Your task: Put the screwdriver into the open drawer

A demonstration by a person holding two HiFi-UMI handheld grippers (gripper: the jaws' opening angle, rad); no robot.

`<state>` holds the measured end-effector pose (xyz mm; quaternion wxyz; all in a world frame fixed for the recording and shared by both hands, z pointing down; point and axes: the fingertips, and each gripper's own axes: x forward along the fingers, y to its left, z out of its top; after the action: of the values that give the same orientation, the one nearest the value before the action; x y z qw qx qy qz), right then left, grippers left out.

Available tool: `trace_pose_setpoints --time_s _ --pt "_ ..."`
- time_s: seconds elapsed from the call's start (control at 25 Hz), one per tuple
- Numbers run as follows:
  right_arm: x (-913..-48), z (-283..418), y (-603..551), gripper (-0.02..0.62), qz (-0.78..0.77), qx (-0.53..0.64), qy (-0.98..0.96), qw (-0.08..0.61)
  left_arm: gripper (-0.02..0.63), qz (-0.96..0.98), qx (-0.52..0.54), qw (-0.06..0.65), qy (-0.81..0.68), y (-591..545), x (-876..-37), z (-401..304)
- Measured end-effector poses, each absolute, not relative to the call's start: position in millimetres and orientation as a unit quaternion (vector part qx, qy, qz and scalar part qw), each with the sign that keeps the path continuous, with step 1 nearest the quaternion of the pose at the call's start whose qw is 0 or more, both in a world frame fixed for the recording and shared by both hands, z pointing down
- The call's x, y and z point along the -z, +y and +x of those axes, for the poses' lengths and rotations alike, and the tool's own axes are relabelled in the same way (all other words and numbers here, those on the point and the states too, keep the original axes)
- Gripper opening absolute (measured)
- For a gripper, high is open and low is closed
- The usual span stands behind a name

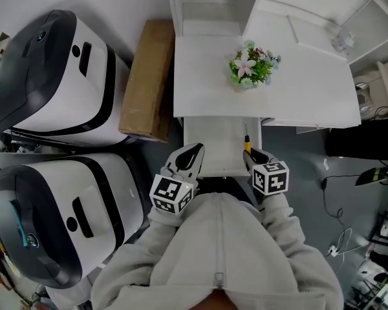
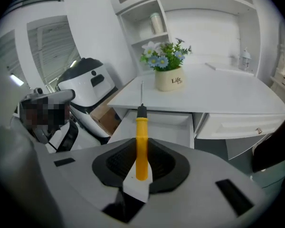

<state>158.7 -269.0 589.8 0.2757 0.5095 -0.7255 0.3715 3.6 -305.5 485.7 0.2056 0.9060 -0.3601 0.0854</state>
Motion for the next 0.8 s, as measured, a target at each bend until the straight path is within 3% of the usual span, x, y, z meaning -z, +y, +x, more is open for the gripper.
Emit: trace_pose_setpoints --time_s 0.56,0.8 --pt "-663 182 -269 0.089 0.368 -0.371 -0.709 0.473 0.017 0.891 -0.101 0.219 -0.384 -296 -497 5" --pt "-698 185 -282 0.089 0.371 -0.411 -0.677 0.485 0.017 0.882 -0.109 0.227 -0.397 -292 -503 -8"
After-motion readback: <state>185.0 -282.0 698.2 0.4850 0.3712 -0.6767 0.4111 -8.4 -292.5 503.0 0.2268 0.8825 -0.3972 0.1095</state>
